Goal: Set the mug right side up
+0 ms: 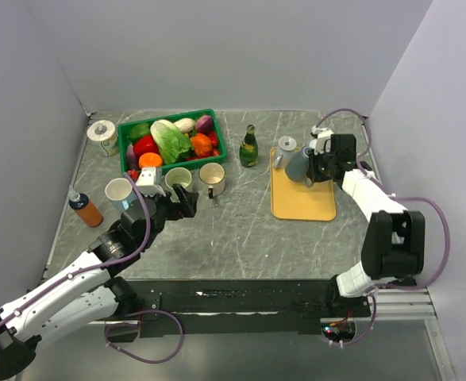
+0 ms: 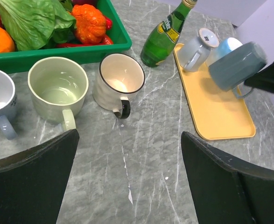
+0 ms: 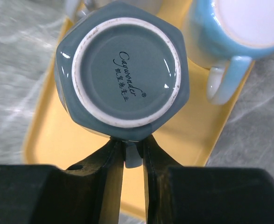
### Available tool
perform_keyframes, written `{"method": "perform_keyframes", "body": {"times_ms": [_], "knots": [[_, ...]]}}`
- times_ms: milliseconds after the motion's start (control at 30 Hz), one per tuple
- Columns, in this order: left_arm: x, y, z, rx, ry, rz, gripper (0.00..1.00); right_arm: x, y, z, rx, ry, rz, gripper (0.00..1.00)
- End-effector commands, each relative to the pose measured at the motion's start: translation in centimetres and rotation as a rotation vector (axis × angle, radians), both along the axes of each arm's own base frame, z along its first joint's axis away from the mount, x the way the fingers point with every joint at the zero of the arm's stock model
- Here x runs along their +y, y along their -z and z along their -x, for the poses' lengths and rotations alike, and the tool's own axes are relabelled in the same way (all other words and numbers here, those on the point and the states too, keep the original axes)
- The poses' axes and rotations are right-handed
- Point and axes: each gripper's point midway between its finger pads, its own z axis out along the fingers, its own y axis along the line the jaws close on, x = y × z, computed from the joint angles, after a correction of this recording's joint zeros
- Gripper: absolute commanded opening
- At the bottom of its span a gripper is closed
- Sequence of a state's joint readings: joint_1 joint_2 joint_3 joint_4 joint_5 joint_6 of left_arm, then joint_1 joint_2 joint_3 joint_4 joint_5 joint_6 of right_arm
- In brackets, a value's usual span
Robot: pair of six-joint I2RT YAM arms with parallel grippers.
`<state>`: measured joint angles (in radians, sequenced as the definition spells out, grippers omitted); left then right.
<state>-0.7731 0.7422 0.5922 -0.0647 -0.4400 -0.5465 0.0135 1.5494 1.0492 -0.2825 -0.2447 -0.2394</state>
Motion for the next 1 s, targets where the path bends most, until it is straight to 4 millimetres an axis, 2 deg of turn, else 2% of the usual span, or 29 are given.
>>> {"method": "perform_keyframes", "body": {"times_ms": [0,33,67,133,167,233,267,400,467,500,533,600,633,667,767,900,967], "knots": [[-1.0,-1.3,0.1,-0.029,0.038,0.055,0.96,1.1,-11.2,-0.5,-0.226,0.086,-0.147,0.0],[-1.4,-1.5,0.3,-0.029,0.063,0.056,0.96,1.4,-11.9,0.1,-0.238,0.079,-0.166,0.0],[-1.6,-2.0,0.3,-0.035,0.075,0.065,0.96,1.9,-14.0,1.0,-0.282,0.079,-0.208,0.0],[-2.5,-2.2,0.4,-0.033,0.117,0.063,0.96,2.6,-15.4,2.1,-0.319,0.053,-0.247,0.0],[-2.8,-2.8,0.4,-0.04,0.13,0.07,0.96,3.2,-17.2,3.2,-0.355,0.06,-0.306,0.0],[-3.8,-2.8,0.6,-0.027,0.178,0.071,0.96,4.4,-18.5,4.6,-0.384,0.007,-0.367,0.0],[-4.4,-3.9,0.5,-0.051,0.199,0.097,0.96,4.9,-20.2,5.7,-0.419,0.004,-0.411,0.0],[-7.1,-5.6,1.2,-0.072,0.329,0.151,0.96,8.4,-23.5,9.5,-0.461,-0.134,-0.594,0.0],[-8.8,-7.3,2.0,-0.1,0.429,0.194,0.96,10.0,-25.6,11.3,-0.501,-0.184,-0.702,0.0],[-9.6,-7.3,2.0,-0.092,0.464,0.195,0.96,10.8,-26.3,12.1,-0.511,-0.209,-0.74,0.0],[-10.2,-8.2,2.2,-0.103,0.493,0.222,0.96,12.0,-28.0,13.0,-0.541,-0.25,-0.807,0.0],[-11.6,-9.6,3.0,-0.114,0.572,0.263,0.96,13.4,-29.3,14.5,-0.567,-0.287,-0.863,0.0],[-11.8,-10.3,3.2,-0.129,0.592,0.282,0.96,13.7,-30.1,14.9,-0.58,-0.276,-0.897,0.0],[-12.1,-11.6,3.4,-0.166,0.612,0.314,0.96,15.1,-30.9,15.9,-0.586,-0.326,-0.933,0.0],[-12.5,-13.4,4.3,-0.221,0.664,0.383,0.96,16.8,-32.7,17.3,-0.581,-0.366,-1.043,0.0],[-12.9,-14.3,5.7,-0.258,0.744,0.43,0.96,18.5,-33.8,18.1,-0.557,-0.399,-1.172,0.0],[-12.9,-14.4,6.1,-0.264,0.76,0.445,0.96,19.3,-33.7,18.0,-0.519,-0.401,-1.226,0.0]]}}
